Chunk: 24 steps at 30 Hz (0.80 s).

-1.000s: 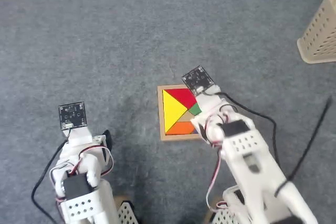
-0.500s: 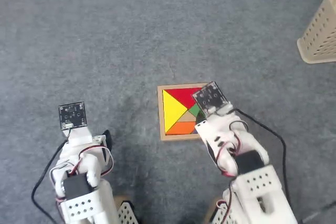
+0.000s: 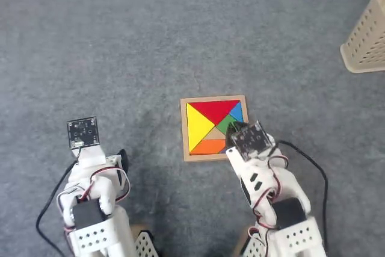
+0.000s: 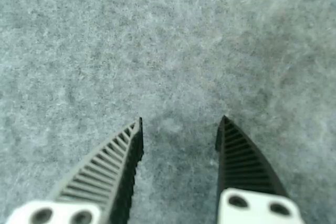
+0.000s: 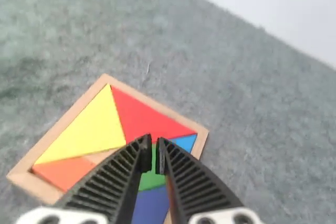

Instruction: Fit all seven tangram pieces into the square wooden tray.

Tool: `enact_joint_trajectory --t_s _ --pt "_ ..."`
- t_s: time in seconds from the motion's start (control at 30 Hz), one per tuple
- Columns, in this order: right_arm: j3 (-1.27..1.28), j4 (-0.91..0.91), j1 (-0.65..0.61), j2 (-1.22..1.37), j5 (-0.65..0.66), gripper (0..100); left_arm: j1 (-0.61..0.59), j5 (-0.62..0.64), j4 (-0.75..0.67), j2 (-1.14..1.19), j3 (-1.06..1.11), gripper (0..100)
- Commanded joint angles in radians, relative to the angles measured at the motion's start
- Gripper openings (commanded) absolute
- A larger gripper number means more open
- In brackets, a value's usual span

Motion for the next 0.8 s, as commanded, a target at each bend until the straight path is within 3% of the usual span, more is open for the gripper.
enact_joint_trajectory --t_s 0.0,0.17,0.37,0.6,0.77 --pt "0.003 -0.039 0.019 -0.030 -0.005 0.6 0.003 -0.005 0.005 -0.014 -0.013 22" --pt "0.031 -0.050 0.071 -0.018 -0.003 0.6 0.003 -0.005 0.005 -0.014 -0.013 22" --pt "0.031 0.214 0.231 -0.024 -0.003 0.6 0.003 -0.005 0.005 -0.014 -0.013 22" --pt "0.031 0.259 0.096 -0.016 -0.003 0.6 0.003 -0.005 0.005 -0.014 -0.013 22" --pt "0.031 0.263 0.091 -0.016 -0.003 0.6 0.003 -0.005 0.005 -0.014 -0.013 22"
